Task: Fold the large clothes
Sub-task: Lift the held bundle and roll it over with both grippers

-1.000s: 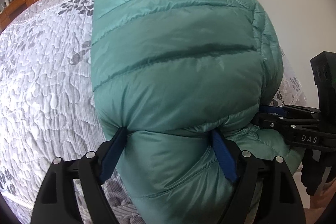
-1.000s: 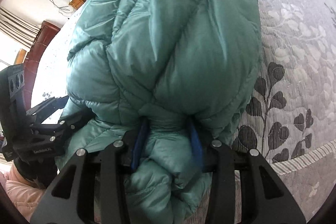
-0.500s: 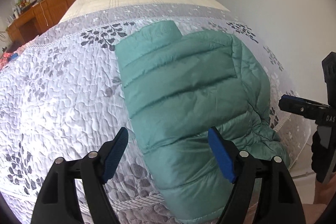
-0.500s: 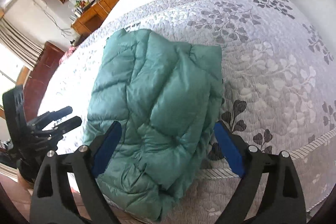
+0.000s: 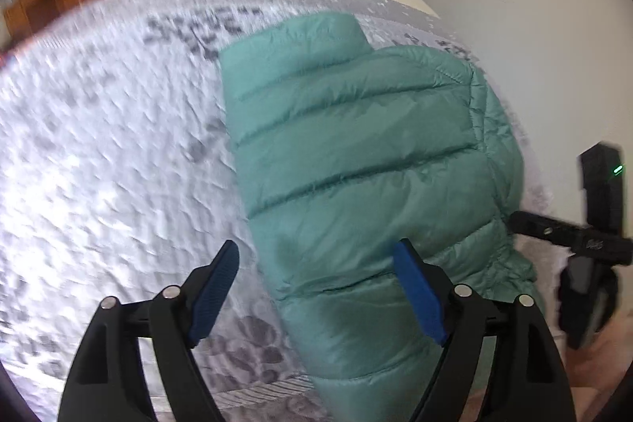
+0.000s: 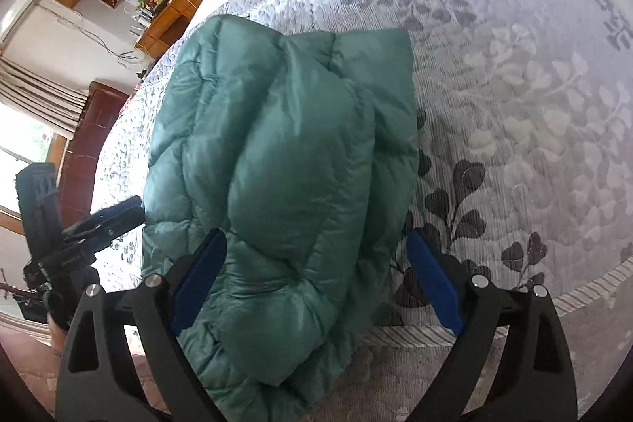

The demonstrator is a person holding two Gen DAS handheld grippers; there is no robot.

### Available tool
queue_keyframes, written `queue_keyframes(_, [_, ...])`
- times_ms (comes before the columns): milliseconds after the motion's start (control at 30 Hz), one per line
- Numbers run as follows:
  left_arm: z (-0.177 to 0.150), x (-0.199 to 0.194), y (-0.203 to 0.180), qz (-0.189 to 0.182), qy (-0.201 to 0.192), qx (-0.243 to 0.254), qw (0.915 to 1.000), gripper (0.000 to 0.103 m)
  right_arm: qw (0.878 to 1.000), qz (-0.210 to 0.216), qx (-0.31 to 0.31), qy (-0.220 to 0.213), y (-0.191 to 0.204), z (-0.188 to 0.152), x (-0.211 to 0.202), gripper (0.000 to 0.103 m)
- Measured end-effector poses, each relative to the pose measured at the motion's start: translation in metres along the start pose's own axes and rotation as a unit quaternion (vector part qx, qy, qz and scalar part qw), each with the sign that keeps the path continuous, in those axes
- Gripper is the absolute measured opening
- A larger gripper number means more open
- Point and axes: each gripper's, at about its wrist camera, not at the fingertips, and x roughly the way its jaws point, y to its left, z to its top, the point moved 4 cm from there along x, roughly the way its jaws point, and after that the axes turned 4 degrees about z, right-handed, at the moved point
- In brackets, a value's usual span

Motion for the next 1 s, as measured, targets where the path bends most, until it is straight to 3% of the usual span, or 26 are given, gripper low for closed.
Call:
queue_keyframes(133, [-0.002, 0.012, 0.022, -0.105, 0.018, -0.056, 0.9928, 0.086, 0.999, 0.028, 0.018, 0.009, -0.008, -0.004, 0.006, 0.092])
queue_keyframes(233, [-0.007, 0.023, 0.033, -0.156, 0.035, -0.085, 0.9834, 0.088, 0.998, 0.049, 0.029, 0.013, -0.014, -0.006, 0.010, 0.095])
queue_keyframes(333, [-0.013, 0.036, 0.038, -0.222, 0.049, -0.104, 0.9683, 0.092, 0.996, 0.082, 0.041, 0.018, -0.021, -0.010, 0.017, 0.096])
queue_keyframes(533, [-0.020, 0.062, 0.046, -0.296, 0.064, -0.140, 0.9426, 0.096, 0.986, 0.150, 0.073, 0.027, -0.034, -0.017, 0.035, 0.101])
queue_keyframes(600, [-0.020, 0.068, 0.045, -0.311, 0.065, -0.144, 0.9373, 0.098, 0.984, 0.162, 0.075, 0.024, -0.036, -0.018, 0.037, 0.101])
queue_keyframes(900, [-0.018, 0.071, 0.011, -0.344, 0.078, -0.100, 0.9303, 0.098, 0.981, 0.181, 0.062, 0.027, -0.026, -0.019, 0.044, 0.099])
queue_keyframes(1000, [-0.016, 0.069, 0.003, -0.344, 0.074, -0.094, 0.9315, 0.094, 0.977, 0.204, 0.057, 0.039, -0.021, -0.020, 0.049, 0.088])
